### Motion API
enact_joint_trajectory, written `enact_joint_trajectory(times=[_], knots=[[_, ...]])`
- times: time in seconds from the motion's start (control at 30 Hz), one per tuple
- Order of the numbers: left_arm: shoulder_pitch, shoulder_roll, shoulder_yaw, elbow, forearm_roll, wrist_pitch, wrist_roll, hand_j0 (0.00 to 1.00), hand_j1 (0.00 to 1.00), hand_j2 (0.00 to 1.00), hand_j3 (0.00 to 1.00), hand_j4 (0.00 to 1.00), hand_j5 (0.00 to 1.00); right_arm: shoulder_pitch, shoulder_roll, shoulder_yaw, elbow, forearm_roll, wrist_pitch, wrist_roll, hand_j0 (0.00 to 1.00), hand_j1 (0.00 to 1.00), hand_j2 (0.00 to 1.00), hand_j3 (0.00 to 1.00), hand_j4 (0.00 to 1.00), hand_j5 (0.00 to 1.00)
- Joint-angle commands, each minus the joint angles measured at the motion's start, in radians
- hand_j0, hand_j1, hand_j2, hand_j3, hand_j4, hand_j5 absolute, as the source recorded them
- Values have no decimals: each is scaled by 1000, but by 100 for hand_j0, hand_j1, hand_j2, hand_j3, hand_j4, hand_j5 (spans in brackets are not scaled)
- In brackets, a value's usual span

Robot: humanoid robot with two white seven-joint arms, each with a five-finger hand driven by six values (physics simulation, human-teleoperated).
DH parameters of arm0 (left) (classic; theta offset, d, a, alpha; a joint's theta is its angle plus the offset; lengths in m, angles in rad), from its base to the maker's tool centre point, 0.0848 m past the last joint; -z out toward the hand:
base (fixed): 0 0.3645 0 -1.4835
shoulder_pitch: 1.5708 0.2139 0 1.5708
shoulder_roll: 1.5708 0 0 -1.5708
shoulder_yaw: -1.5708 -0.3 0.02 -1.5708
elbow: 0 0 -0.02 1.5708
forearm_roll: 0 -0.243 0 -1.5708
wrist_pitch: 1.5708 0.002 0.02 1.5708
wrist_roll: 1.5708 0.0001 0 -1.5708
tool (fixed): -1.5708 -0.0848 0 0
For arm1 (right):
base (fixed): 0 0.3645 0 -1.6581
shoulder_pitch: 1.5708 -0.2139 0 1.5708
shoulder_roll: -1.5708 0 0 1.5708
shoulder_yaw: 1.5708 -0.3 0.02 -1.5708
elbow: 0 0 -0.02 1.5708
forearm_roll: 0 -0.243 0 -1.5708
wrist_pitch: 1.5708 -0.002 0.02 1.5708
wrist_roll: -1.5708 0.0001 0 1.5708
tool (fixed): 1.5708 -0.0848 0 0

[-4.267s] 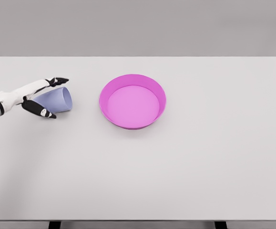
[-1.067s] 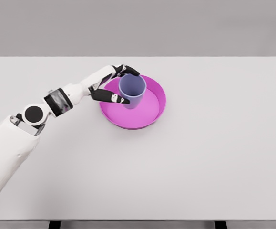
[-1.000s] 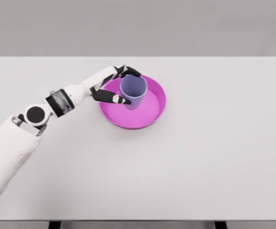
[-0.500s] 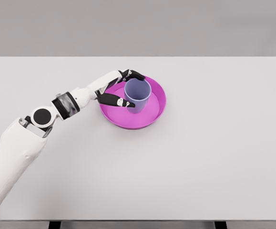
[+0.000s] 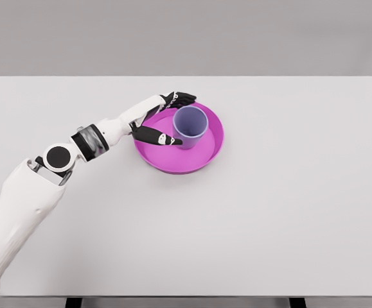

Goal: Flip the cup with left arm and place it on the plate

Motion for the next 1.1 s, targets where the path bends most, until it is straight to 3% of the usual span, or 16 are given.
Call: enact_joint_trajectory(times=[0.0,0.77,0.97,1.07], knots=[[0,0,0,-1,6,1,0,91,91,91,91,91,91,0,0,0,0,0,0,1,100,100,100,100,100,100],[-2,16,48,1,7,9,2,99,99,99,99,99,99,0,0,0,0,0,0,1,100,100,100,100,100,100],[11,91,83,-1,18,-3,2,100,100,100,100,100,100,0,0,0,0,0,0,1,100,100,100,100,100,100],[48,138,170,-8,16,-62,-7,100,100,100,100,100,100,0,0,0,0,0,0,1,100,100,100,100,100,100]])
